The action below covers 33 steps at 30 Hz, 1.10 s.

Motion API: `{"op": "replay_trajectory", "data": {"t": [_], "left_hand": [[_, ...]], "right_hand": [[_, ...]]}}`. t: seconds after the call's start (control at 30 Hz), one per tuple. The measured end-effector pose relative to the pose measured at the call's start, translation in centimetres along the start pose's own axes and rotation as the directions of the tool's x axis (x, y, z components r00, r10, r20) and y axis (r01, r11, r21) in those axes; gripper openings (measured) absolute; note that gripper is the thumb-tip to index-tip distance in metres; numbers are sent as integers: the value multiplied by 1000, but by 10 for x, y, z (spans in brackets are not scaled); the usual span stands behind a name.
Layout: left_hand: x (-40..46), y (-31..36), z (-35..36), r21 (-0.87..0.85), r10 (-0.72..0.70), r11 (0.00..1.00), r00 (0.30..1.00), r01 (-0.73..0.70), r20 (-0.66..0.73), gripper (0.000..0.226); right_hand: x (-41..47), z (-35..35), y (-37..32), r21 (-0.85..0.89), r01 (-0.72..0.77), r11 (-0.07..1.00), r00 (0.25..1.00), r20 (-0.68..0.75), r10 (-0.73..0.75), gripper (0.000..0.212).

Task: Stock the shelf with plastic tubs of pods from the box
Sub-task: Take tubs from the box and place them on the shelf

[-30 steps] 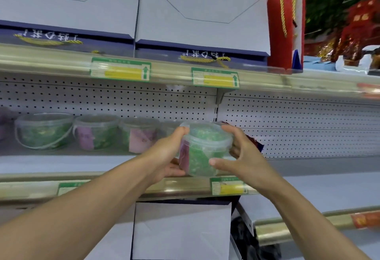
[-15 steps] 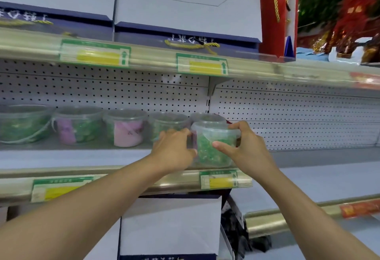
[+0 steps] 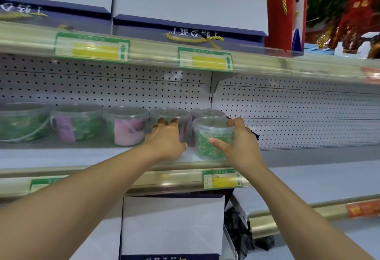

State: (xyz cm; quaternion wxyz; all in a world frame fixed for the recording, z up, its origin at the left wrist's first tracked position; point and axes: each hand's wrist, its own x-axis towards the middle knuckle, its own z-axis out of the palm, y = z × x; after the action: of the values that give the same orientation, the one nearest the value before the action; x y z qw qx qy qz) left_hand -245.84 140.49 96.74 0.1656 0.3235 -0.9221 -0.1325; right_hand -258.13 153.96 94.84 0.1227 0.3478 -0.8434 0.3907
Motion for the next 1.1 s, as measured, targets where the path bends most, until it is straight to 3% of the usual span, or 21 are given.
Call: {"op": "replay_trajectory", "data": {"t": [0.2, 0.37, 0.53, 0.73, 0.87, 1.1], "left_hand": [[-5, -4, -1, 32, 10, 999, 1000, -10, 13, 73], [-30, -10, -5, 71, 79, 995, 997, -77, -25, 71], [-75, -24, -22, 111, 166, 982, 982, -156, -86, 68], [-149, -64, -21, 58, 219, 975, 968, -213, -125, 55], [-196, -106, 6, 24, 224, 974, 974, -223, -43, 53], [-259, -177, 81, -26, 103, 995, 967, -99, 231, 49]], "right_hand": [[-10, -4, 0, -160, 42, 986, 993, 117, -24, 66], [-33, -10, -19, -395, 93, 914, 995, 64, -74, 79], [-78, -11, -52, -404, 323, 856, 945, 91, -314, 73], [-152, 16, -80, -304, 377, 875, 924, 184, -334, 58], [-211, 51, -81, -311, 365, 878, 911, 314, -267, 57], [-308, 114, -58, -292, 276, 916, 867, 487, -106, 50]]}}
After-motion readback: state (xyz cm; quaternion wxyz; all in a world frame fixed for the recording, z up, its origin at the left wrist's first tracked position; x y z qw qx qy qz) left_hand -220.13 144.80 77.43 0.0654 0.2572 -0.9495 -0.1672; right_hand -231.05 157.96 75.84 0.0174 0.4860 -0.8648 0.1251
